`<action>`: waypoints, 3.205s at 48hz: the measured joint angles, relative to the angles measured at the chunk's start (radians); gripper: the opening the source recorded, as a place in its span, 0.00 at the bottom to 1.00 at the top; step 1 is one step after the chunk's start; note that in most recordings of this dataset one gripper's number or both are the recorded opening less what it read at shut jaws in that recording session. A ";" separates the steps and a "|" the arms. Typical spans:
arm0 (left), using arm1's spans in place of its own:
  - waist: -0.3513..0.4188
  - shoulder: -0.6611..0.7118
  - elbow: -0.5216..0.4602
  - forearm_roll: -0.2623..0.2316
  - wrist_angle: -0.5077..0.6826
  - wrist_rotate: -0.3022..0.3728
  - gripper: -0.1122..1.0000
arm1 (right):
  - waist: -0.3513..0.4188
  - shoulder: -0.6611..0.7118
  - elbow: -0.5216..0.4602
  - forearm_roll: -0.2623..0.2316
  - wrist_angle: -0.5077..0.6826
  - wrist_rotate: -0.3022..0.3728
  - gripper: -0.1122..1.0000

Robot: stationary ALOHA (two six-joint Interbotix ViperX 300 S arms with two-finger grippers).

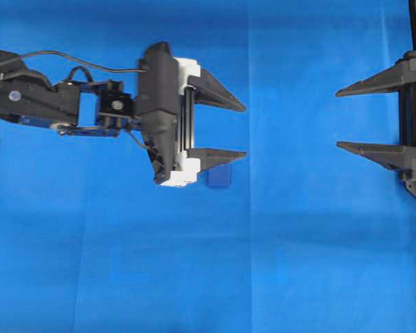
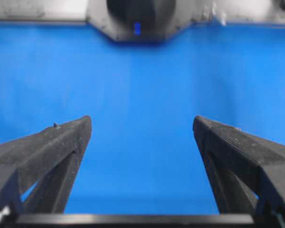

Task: Handover the blue block to the right arm after grasping it with the left arm, then place it in the designated position.
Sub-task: 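Move the open left gripper toward the blue cube, then lower the left gripper around the blue cube and close it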

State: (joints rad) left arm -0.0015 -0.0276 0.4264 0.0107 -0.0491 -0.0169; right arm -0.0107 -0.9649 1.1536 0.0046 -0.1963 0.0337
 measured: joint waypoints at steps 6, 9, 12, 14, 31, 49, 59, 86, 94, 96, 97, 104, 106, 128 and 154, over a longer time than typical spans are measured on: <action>-0.002 0.035 -0.089 -0.002 0.195 -0.009 0.92 | 0.000 0.002 0.000 -0.002 -0.002 0.000 0.98; -0.003 0.051 -0.140 -0.002 0.304 -0.020 0.92 | 0.002 0.002 0.000 0.000 -0.002 0.000 0.98; -0.003 0.066 -0.183 -0.002 0.397 -0.020 0.92 | 0.000 0.002 0.000 0.000 -0.002 0.000 0.98; -0.003 0.074 -0.212 -0.002 0.456 -0.020 0.92 | 0.000 0.002 0.000 0.000 0.000 0.000 0.98; -0.018 0.146 -0.420 -0.002 0.838 -0.017 0.92 | 0.000 0.005 0.000 0.000 0.017 0.000 0.98; -0.020 0.158 -0.448 -0.002 0.894 -0.025 0.92 | 0.002 0.005 -0.003 -0.002 0.035 0.000 0.98; -0.018 0.158 -0.448 -0.002 0.896 -0.037 0.92 | 0.000 0.005 -0.006 0.000 0.037 0.000 0.98; -0.018 0.158 -0.448 0.000 0.896 -0.029 0.92 | 0.002 0.006 -0.006 0.000 0.037 0.000 0.98; -0.018 0.158 -0.449 -0.002 0.893 -0.028 0.92 | 0.000 0.006 -0.006 -0.002 0.037 0.000 0.98; -0.018 0.158 -0.448 0.000 0.891 -0.026 0.92 | 0.000 0.008 -0.006 0.000 0.037 0.000 0.98; -0.020 0.158 -0.448 0.000 0.891 -0.026 0.92 | 0.002 0.008 -0.006 0.000 0.037 0.000 0.98; -0.020 0.158 -0.449 0.000 0.891 -0.025 0.92 | 0.000 0.009 -0.006 -0.002 0.037 0.000 0.98; -0.020 0.158 -0.449 0.000 0.891 -0.026 0.92 | 0.000 0.011 -0.006 0.000 0.037 0.000 0.98; -0.020 0.158 -0.385 0.000 0.781 -0.020 0.92 | 0.002 0.020 -0.006 0.000 0.037 0.000 0.98; -0.018 0.212 -0.204 0.000 0.531 -0.026 0.92 | 0.000 0.031 -0.006 -0.002 0.035 0.000 0.98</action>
State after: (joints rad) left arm -0.0199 0.1841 0.2224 0.0107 0.4817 -0.0430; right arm -0.0107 -0.9342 1.1474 0.0031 -0.1611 0.0337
